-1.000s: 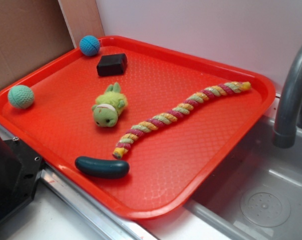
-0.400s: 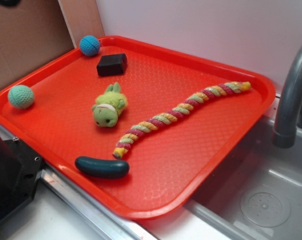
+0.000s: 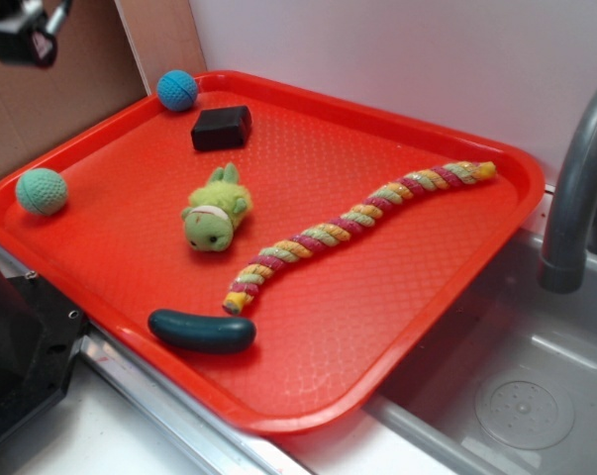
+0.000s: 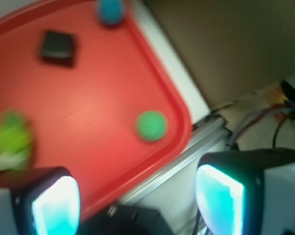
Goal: Grab the green ball.
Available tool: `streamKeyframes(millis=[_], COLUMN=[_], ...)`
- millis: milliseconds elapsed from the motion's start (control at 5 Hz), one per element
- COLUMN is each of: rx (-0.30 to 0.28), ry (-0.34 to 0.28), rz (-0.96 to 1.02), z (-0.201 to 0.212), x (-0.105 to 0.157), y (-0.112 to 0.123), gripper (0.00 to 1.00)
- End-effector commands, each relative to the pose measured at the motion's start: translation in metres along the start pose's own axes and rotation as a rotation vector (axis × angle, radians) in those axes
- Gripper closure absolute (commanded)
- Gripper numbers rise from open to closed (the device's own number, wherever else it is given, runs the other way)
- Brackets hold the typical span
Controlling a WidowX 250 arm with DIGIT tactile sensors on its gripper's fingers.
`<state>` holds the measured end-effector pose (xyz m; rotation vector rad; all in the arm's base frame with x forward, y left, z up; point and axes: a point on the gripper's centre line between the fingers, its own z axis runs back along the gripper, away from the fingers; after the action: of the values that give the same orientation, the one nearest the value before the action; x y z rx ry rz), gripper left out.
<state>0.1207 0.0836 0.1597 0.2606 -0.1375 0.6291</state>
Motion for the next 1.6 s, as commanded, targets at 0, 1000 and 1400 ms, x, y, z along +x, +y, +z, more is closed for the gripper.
streamKeyframes(millis=[0,1000,1400], rx=[-0.089,-0.118,-0.064], ry=[0.066,0.204,0.281], rz=[0.049,0.068,0.083], z=[-0.079,-0.115,-0.132], x=[0.007,-0.001,-0.002], y=[-0.003,0.013,0.016], gripper=[0.0,0.0,0.0])
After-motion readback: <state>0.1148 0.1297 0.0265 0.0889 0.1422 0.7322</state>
